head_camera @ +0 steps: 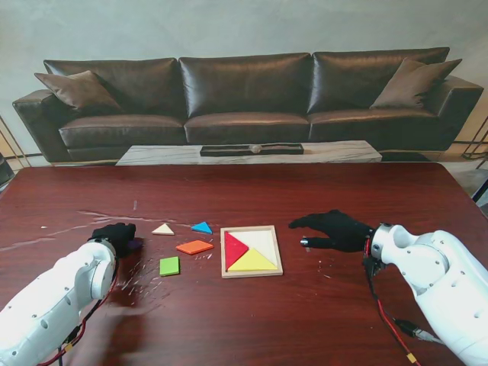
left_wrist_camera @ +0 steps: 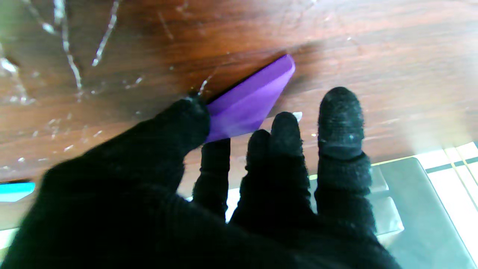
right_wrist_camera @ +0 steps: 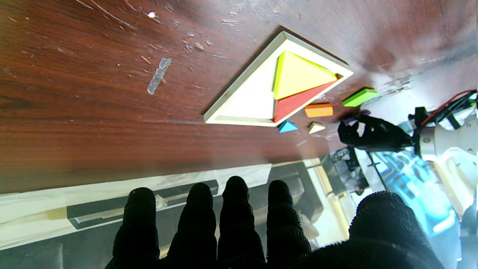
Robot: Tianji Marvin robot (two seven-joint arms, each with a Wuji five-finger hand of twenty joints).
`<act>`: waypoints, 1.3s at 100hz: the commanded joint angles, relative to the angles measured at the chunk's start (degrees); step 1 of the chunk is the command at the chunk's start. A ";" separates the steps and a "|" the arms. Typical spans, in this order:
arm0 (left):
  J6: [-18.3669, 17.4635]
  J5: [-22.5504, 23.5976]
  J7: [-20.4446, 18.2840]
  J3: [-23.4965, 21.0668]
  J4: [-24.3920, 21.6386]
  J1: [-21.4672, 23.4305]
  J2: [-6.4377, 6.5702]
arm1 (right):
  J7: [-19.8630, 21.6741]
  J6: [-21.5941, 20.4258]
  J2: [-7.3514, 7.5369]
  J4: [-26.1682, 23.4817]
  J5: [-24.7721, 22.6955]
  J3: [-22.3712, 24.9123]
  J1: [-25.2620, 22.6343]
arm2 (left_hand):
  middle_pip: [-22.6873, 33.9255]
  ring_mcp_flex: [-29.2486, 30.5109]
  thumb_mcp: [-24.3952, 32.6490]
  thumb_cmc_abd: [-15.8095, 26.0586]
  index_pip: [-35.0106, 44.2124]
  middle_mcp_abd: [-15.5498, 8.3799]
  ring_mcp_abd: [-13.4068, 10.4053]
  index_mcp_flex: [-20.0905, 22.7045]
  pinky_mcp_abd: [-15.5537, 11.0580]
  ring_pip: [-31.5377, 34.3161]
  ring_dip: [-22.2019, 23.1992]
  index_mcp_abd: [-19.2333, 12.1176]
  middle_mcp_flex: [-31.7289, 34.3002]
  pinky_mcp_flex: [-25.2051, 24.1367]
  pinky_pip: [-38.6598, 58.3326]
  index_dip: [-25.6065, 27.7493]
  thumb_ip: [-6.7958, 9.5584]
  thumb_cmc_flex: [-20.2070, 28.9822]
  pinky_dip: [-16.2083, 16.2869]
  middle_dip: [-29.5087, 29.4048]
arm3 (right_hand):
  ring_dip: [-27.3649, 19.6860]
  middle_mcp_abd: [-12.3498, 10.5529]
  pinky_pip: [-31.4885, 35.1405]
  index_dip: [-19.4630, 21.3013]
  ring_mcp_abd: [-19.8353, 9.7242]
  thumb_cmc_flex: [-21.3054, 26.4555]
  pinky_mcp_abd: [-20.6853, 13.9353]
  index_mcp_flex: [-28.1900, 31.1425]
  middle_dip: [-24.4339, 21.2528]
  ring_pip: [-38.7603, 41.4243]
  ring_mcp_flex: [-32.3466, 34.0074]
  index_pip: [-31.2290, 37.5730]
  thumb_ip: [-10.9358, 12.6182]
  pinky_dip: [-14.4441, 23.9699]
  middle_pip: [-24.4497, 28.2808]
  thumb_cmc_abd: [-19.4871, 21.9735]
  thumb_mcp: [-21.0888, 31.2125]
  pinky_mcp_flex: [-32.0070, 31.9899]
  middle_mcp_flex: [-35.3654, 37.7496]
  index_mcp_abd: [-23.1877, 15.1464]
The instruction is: Assemble the tangram pieces into a square
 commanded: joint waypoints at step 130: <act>-3.64 -0.83 -0.19 -2.88 -0.55 5.55 -1.28 | -1.08 0.65 -0.42 1.15 0.09 -1.38 0.62 | -1.22 14.28 -15.82 -0.72 12.57 -5.30 -0.59 3.20 -10.96 4.42 6.18 -5.46 22.39 12.13 0.61 44.43 -0.03 14.87 5.50 10.46 | 0.15 -0.16 1.27 -1.17 -0.52 0.72 0.27 -1.08 0.65 -0.34 1.09 1.01 1.46 -0.75 1.25 -0.26 0.02 -0.23 0.54 -1.96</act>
